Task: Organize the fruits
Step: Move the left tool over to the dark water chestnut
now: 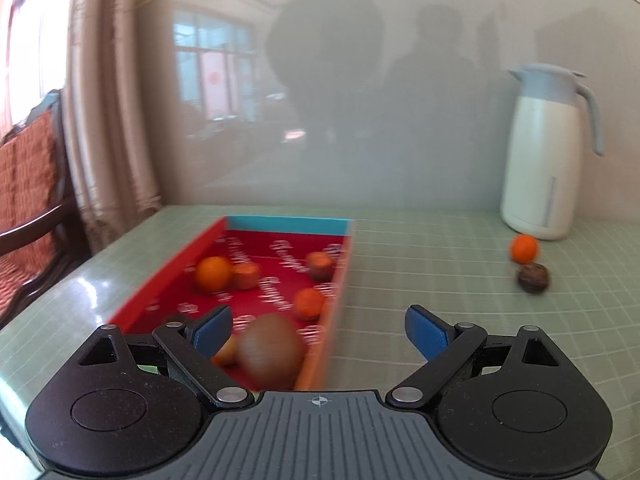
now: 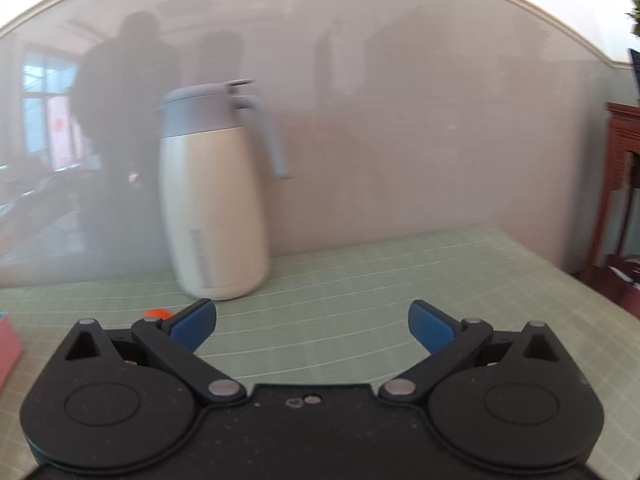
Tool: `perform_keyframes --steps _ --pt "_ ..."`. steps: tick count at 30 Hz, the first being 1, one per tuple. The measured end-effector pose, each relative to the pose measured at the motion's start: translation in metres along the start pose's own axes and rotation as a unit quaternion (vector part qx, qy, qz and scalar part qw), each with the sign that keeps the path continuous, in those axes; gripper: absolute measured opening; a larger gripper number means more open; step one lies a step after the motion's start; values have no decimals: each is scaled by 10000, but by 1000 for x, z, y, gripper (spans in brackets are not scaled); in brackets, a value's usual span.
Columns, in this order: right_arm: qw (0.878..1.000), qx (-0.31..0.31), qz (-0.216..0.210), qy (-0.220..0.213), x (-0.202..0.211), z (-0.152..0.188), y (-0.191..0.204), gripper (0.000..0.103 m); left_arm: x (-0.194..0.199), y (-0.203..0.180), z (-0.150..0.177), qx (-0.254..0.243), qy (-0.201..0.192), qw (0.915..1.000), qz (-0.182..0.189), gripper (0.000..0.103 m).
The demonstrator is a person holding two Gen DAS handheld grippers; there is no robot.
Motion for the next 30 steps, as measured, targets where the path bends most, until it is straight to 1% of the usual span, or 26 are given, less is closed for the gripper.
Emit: perform_keyframes --steps 5,9,13,16,19,22,24,25,27,29,30 --pt "9981 48 591 -137 1 -2 -33 103 -25 -71 -16 -296 173 9984 459 93" --pt "9945 45 1028 -202 3 -3 -53 103 -45 -123 -24 -553 255 9961 641 93" --pt "9917 -85 1272 -177 -2 -4 -71 103 -66 -164 -28 -811 327 9933 761 93" --pt "9890 -111 1463 -196 -5 -5 -81 103 -78 -189 -30 -896 391 9916 845 93" --pt "9860 -133 1650 -191 -7 -5 -91 103 -86 -206 -30 -871 461 9902 994 93" --pt "9872 -186 1578 -144 -11 -5 -96 103 -93 -218 -31 -884 455 9891 1082 92" --pt "9882 -208 1516 -124 -12 -5 -97 103 -99 -222 -31 -838 522 9886 1136 92" --pt "9885 -208 1491 -132 -12 -5 -97 103 -103 -223 -31 -791 560 9885 1159 90" --pt "9895 -216 1418 -165 -11 -7 -97 103 -109 -225 -29 -751 704 9865 1272 67" --pt "9902 -226 1364 -181 -10 -8 -97 103 -114 -226 -23 -679 871 9848 1337 61" --pt "9906 -232 1337 -190 -10 -8 -97 103 -116 -226 -22 -681 882 9849 1323 57"
Point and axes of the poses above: each gripper's, at about its wrist camera, not at the fingertips, and x roughly against the way its jaws point, y to its left, z to its underside, the point moved 10 cm from there along -x, roughly the way its jaws point, and after that the axes turned 3 degrees about y, right-handed, at the moved point
